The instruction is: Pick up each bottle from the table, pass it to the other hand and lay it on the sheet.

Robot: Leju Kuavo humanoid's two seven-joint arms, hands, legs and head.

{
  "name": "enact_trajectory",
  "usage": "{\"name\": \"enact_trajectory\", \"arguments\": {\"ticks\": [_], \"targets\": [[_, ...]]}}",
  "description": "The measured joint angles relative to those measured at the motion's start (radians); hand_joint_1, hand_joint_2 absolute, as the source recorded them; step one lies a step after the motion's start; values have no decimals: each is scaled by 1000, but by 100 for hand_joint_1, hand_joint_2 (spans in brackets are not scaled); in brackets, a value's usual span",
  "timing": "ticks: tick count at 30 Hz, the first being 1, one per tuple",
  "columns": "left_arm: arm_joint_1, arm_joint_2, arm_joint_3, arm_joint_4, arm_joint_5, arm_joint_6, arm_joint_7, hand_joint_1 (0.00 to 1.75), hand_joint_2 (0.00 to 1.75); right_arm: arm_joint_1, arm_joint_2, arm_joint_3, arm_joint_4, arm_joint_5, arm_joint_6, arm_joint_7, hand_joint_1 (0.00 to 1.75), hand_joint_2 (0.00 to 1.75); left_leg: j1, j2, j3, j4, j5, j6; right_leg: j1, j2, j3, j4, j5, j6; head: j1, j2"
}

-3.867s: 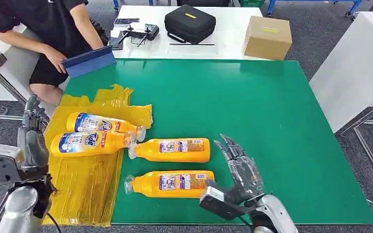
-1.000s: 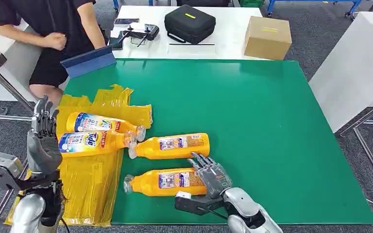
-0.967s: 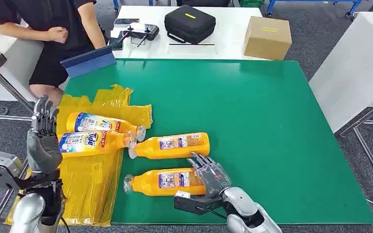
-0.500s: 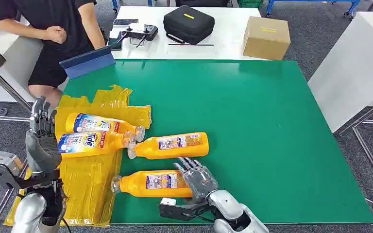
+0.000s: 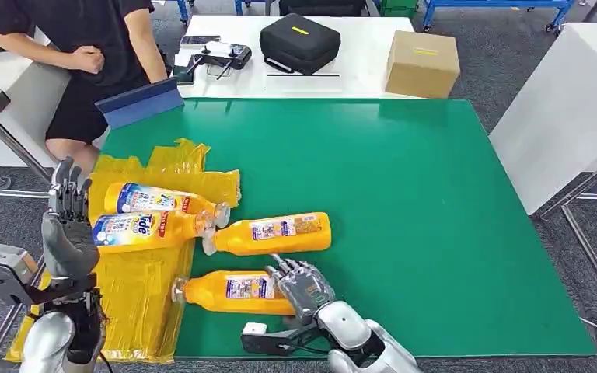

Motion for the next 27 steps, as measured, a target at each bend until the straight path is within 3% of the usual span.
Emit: {"name": "enact_trajectory", "arguments": {"ticks": [7,11,16,18,27], "targets": [[32,0,17,-26,6,6,0,0,0,-3,0,0,3,5,-1,-8,175,175,1,0,0,0,1,-1,0,0,1,0,0,0,1,0],[53,0,30,-47,9,6,-1,0,0,-6,-2,0,5,-1,-4,-20,175,175,1,0,0,0,1,-1,0,0,10,0,0,0,1,0],[64,-1,33,-65,9,6,-1,0,0,-8,-4,0,10,-6,-8,-24,175,175,1,0,1,0,1,-1,0,0,10,0,0,-1,1,0],[64,-2,37,-68,7,5,-1,0,0,-9,-6,0,11,-10,-11,-24,175,175,1,0,2,0,0,-1,0,0,2,0,-1,-1,1,0],[72,-5,49,-69,2,-6,-3,0,0,6,-12,-3,-12,-54,-32,-22,175,175,1,-1,1,0,0,-2,0,0,5,0,-1,-2,1,0]]}}
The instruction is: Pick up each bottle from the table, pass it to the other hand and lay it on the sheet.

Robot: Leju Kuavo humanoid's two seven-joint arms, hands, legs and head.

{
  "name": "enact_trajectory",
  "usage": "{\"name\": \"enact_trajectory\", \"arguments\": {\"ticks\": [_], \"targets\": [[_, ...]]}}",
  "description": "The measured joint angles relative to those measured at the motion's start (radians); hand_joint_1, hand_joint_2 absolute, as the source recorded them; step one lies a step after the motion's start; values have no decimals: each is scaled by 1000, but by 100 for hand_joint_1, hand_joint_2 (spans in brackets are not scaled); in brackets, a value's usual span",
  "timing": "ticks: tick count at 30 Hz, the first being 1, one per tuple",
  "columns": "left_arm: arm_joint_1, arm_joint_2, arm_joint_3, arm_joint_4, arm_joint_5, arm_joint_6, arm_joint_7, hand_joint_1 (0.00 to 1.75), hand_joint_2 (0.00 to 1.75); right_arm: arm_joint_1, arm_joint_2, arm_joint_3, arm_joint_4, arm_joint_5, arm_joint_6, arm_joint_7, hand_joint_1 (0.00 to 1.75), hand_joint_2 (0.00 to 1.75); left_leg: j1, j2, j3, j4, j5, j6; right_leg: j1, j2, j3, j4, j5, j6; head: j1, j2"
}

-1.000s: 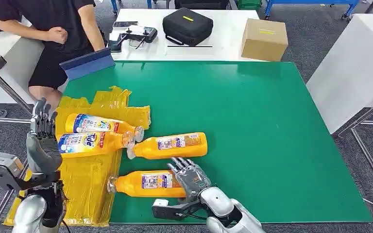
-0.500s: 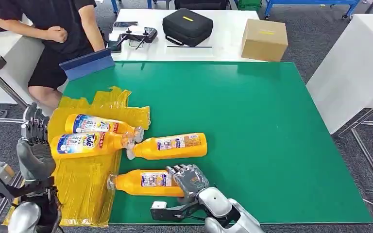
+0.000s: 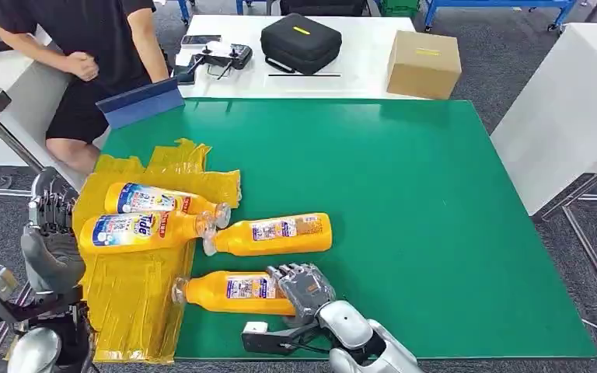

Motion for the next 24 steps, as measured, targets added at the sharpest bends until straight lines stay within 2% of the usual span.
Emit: {"name": "enact_trajectory", "arguments": {"ticks": [2,8,16,24], "targets": [[5,0,4,0,4,-3,-5,0,0,24,-14,-19,-46,-35,4,-8,175,175,0,-1,-2,0,0,0,0,-1,6,0,0,0,0,0],[13,1,11,0,7,-6,-10,0,0,87,-52,-66,-163,-79,4,-17,175,175,-1,-3,-5,0,1,1,0,-3,4,0,0,0,0,0],[49,1,26,0,14,-21,-23,0,0,190,-156,-226,-489,-194,-29,-82,175,175,-3,-2,-9,0,1,1,0,-3,0,0,1,1,0,0],[49,0,25,7,17,-30,-31,0,0,231,-177,-327,-626,-217,-33,-104,175,175,-3,-1,-10,0,0,1,0,-3,-2,0,1,1,0,0]]}}
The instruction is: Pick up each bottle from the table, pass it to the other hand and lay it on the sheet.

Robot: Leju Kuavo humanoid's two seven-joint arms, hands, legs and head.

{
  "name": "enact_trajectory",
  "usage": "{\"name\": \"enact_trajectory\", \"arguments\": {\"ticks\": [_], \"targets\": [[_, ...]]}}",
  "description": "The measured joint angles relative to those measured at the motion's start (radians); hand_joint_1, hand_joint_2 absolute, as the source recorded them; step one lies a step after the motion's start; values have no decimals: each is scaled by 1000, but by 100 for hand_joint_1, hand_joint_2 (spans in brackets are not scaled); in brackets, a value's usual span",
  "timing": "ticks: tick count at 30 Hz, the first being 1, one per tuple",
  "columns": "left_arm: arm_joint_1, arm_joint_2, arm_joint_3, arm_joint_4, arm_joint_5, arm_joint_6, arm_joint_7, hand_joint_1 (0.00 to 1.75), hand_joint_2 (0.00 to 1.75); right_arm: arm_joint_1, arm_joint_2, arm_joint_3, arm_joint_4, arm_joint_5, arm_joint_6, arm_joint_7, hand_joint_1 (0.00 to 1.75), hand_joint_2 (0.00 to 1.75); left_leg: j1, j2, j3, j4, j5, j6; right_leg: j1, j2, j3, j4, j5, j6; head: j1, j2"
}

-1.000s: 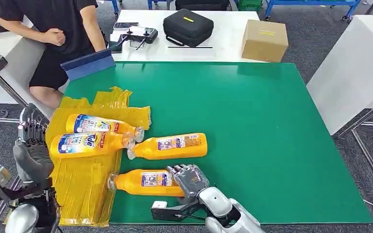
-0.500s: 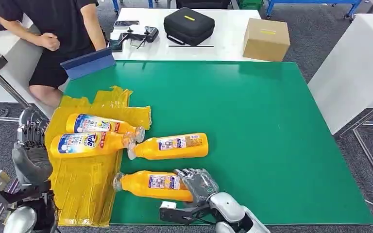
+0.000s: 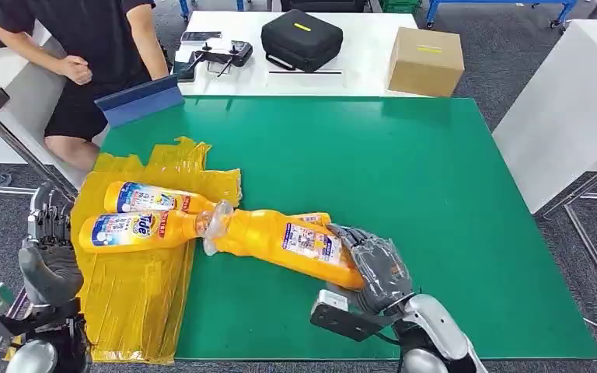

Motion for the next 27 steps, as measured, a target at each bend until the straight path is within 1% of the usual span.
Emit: {"name": "enact_trajectory", "arguments": {"ticks": [8,12,15,20,23,27], "targets": [[-2,0,0,5,0,-1,0,0,0,8,-4,-22,-31,-1,1,-3,175,175,1,0,-1,0,0,0,0,0,-1,0,0,0,0,0],[-9,-5,-2,15,26,-12,-3,0,0,-11,22,-44,-32,-7,2,-14,175,175,0,0,-2,0,0,0,0,0,-1,0,0,0,0,0],[-20,-15,-20,31,91,-35,6,0,0,-63,52,-61,-16,-59,2,-47,175,175,0,0,-2,0,0,0,0,0,-1,0,0,0,0,0],[-25,-35,-78,71,219,-49,28,0,0,-168,115,-66,62,-223,0,-123,175,175,0,0,-2,0,1,1,0,0,0,0,1,1,0,0],[-27,-44,-126,88,254,-42,33,0,0,-251,162,-47,124,-261,-11,-109,175,175,0,0,-2,0,2,1,0,0,-1,1,1,1,0,0],[-33,-61,-198,96,274,-18,64,0,0,-357,234,9,208,-298,-11,-61,175,175,0,0,-3,0,2,2,1,0,-1,1,1,1,0,0]]}}
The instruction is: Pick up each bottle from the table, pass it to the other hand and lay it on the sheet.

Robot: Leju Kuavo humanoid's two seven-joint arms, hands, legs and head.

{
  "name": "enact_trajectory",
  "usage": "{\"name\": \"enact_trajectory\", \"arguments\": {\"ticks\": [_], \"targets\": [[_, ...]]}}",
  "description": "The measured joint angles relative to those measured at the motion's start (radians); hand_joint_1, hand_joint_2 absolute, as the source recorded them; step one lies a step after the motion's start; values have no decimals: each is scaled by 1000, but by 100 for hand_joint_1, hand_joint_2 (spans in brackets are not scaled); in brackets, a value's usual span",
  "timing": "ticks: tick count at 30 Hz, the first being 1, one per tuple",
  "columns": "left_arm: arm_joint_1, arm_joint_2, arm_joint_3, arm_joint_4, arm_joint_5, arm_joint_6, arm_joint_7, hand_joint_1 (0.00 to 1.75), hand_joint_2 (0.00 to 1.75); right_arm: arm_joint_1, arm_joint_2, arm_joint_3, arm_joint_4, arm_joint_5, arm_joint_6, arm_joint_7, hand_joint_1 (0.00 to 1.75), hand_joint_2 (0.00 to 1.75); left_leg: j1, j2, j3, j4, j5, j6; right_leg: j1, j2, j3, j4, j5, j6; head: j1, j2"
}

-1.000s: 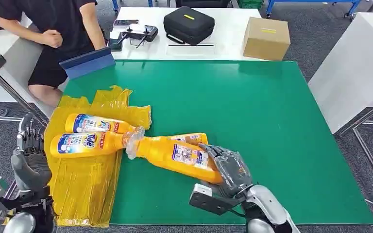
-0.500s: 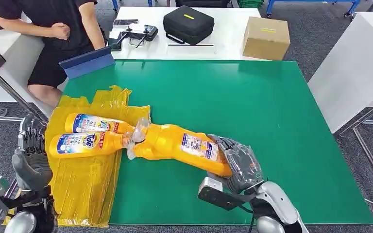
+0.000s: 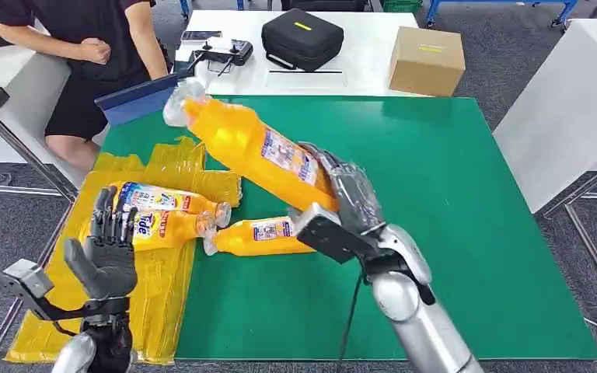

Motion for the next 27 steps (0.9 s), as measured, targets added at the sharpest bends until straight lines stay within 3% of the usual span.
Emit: {"name": "enact_trajectory", "arguments": {"ticks": [2,3,11,27], "targets": [[1,-4,-17,0,1,10,5,0,0,-21,15,15,19,-10,0,7,175,175,0,0,0,0,0,0,0,0,0,0,0,0,0,0],[2,-7,-35,-3,2,22,10,0,175,-42,32,33,43,-20,0,17,175,175,0,0,-1,0,0,0,0,0,0,0,0,0,0,0],[28,-11,-97,-42,12,48,27,0,175,-103,87,100,138,-41,-1,56,175,175,0,-2,-2,0,0,0,0,-1,-1,0,0,0,0,0],[0,-14,-155,-64,74,37,56,0,175,-88,155,226,307,28,-38,93,175,175,0,-1,-3,0,0,0,0,0,-2,0,0,0,0,0]]}}
